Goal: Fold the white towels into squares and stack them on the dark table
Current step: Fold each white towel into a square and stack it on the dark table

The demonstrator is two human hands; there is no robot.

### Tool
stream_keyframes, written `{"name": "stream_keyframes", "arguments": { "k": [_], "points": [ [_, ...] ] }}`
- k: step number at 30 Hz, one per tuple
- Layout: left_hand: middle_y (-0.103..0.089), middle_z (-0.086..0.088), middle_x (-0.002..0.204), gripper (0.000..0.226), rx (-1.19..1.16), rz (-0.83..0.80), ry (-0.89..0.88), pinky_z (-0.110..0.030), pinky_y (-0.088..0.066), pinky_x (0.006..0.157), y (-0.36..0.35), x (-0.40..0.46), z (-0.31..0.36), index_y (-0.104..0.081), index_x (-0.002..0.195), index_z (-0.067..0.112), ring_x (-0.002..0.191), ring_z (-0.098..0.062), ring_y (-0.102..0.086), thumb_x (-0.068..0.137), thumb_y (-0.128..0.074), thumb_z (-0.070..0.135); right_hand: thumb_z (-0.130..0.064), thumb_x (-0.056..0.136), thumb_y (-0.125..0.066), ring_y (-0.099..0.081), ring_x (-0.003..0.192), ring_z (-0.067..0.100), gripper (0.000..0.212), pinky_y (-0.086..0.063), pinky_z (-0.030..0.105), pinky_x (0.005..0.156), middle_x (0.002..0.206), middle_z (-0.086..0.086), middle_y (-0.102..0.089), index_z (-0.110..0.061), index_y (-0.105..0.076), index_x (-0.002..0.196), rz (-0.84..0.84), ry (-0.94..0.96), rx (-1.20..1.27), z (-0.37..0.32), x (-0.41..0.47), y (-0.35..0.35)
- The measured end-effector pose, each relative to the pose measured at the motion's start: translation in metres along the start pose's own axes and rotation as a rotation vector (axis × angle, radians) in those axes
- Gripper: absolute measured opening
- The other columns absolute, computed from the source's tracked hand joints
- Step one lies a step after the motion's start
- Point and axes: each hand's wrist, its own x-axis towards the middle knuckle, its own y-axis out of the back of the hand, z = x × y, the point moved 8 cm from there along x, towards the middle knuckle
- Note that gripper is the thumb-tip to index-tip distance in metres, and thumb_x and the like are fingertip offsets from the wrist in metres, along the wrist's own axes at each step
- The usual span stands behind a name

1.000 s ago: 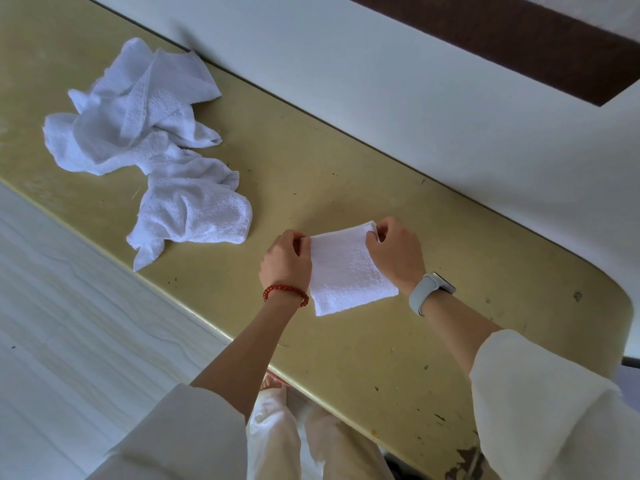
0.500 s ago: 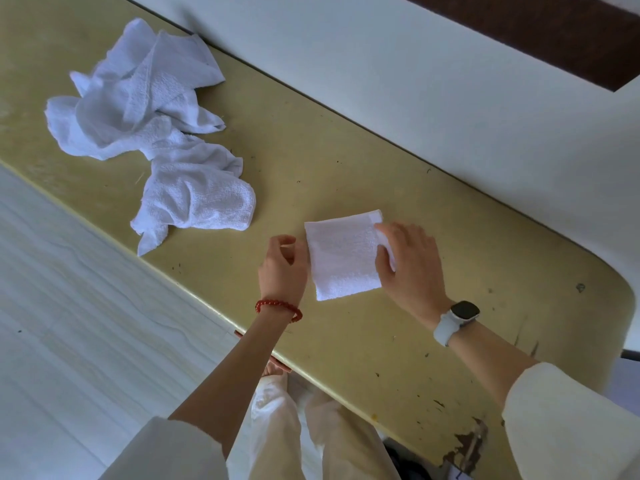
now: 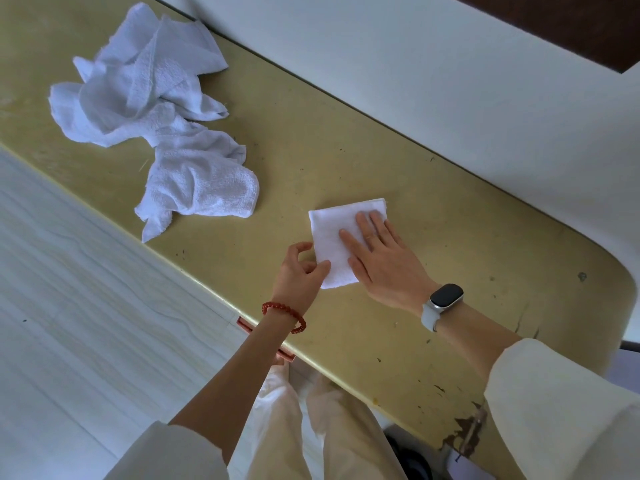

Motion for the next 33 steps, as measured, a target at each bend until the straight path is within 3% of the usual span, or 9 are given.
{"name": "stream_keyframes", "arguments": {
  "k": [10, 13, 15, 17, 21, 26, 30, 31, 33],
  "points": [
    [-0.064, -0.005, 0.088, 0.035, 0.332, 0.115, -0.04, -0.032, -0.046, 0.071, 0.011, -0.002, 0.003, -0.043, 0.12, 0.015, 0.083, -0.022, -0.059, 0.089, -0.054, 0.027, -0.047, 0.081, 0.011, 0.02, 0.14, 0.03, 0.071, 0.018, 0.036, 0.11, 0.154, 0.015, 0.013, -0.022, 0.003, 0.147, -0.006, 0.011, -0.02, 0.001, 0.0, -0.009],
    [-0.062, -0.004, 0.111, 0.033, 0.527, 0.271, -0.414, -0.037, -0.049, 0.079, 0.013, -0.007, 0.036, -0.05, 0.121, 0.01, 0.101, -0.025, -0.056, 0.089, -0.049, 0.02, -0.046, 0.082, 0.008, 0.023, 0.137, 0.025, 0.07, 0.017, 0.035, 0.11, 0.154, 0.014, 0.011, -0.022, 0.0, 0.147, 0.008, 0.013, -0.002, 0.001, 0.002, -0.009],
    [-0.06, -0.009, 0.121, 0.037, 0.73, 0.272, -0.688, -0.038, -0.05, 0.08, -0.003, -0.009, 0.049, -0.057, 0.117, 0.006, 0.111, -0.03, -0.056, 0.087, -0.041, 0.018, -0.044, 0.088, 0.0, 0.011, 0.141, 0.03, 0.065, 0.01, 0.037, 0.113, 0.154, 0.017, 0.001, -0.019, -0.009, 0.147, 0.061, 0.013, 0.011, 0.001, 0.002, -0.007],
    [-0.057, -0.011, 0.128, 0.042, 0.954, 0.217, -0.782, -0.042, -0.049, 0.084, -0.019, -0.002, 0.045, -0.059, 0.118, 0.005, 0.121, -0.032, -0.052, 0.088, -0.034, 0.022, -0.042, 0.092, -0.004, 0.001, 0.142, 0.034, 0.061, 0.007, 0.039, 0.115, 0.154, 0.019, -0.008, -0.015, -0.014, 0.146, 0.083, 0.006, 0.012, 0.004, 0.003, -0.01],
    [-0.046, -0.009, 0.14, 0.055, 1.199, 0.106, -0.708, -0.057, -0.041, 0.095, -0.027, 0.019, 0.025, -0.044, 0.133, 0.006, 0.129, -0.034, -0.041, 0.09, -0.027, 0.036, -0.041, 0.097, -0.005, -0.017, 0.14, 0.037, 0.058, -0.006, 0.043, 0.114, 0.15, 0.021, -0.022, -0.01, -0.023, 0.143, 0.151, -0.012, -0.029, 0.005, 0.002, -0.012],
    [-0.036, -0.01, 0.147, 0.077, 1.267, 0.066, -0.697, -0.058, -0.028, 0.104, -0.026, 0.028, 0.011, -0.027, 0.141, 0.009, 0.133, -0.039, -0.033, 0.089, -0.011, 0.064, -0.049, 0.092, -0.019, -0.023, 0.139, 0.035, 0.057, -0.019, 0.063, 0.104, 0.151, 0.012, -0.026, -0.023, -0.021, 0.143, 0.069, -0.005, -0.112, 0.011, 0.001, -0.017],
    [-0.034, -0.013, 0.147, 0.084, 1.278, 0.02, -0.712, -0.06, -0.027, 0.105, -0.025, 0.028, 0.007, -0.024, 0.141, 0.009, 0.133, -0.041, -0.033, 0.086, -0.005, 0.07, -0.052, 0.092, -0.006, 0.004, 0.143, 0.023, 0.062, -0.003, 0.057, 0.111, 0.155, 0.004, 0.0, -0.024, -0.01, 0.146, 0.024, 0.028, 0.013, 0.016, -0.001, -0.016],
    [-0.034, -0.013, 0.147, 0.084, 1.279, 0.013, -0.711, -0.06, -0.027, 0.104, -0.025, 0.028, 0.007, -0.024, 0.141, 0.009, 0.133, -0.041, -0.033, 0.086, -0.005, 0.07, -0.048, 0.092, -0.008, 0.003, 0.143, 0.021, 0.062, -0.003, 0.054, 0.112, 0.155, 0.005, -0.003, -0.021, -0.018, 0.146, 0.038, 0.024, 0.102, 0.017, -0.003, -0.011],
    [-0.035, -0.013, 0.147, 0.084, 1.28, 0.01, -0.711, -0.061, -0.028, 0.104, -0.024, 0.029, 0.008, -0.024, 0.141, 0.009, 0.133, -0.041, -0.033, 0.086, -0.005, 0.07, -0.032, 0.093, -0.024, -0.033, 0.135, 0.029, 0.05, -0.028, 0.052, 0.107, 0.145, 0.014, -0.037, -0.01, -0.048, 0.131, 0.203, -0.011, 0.226, 0.022, -0.011, 0.008]
  ]
}}
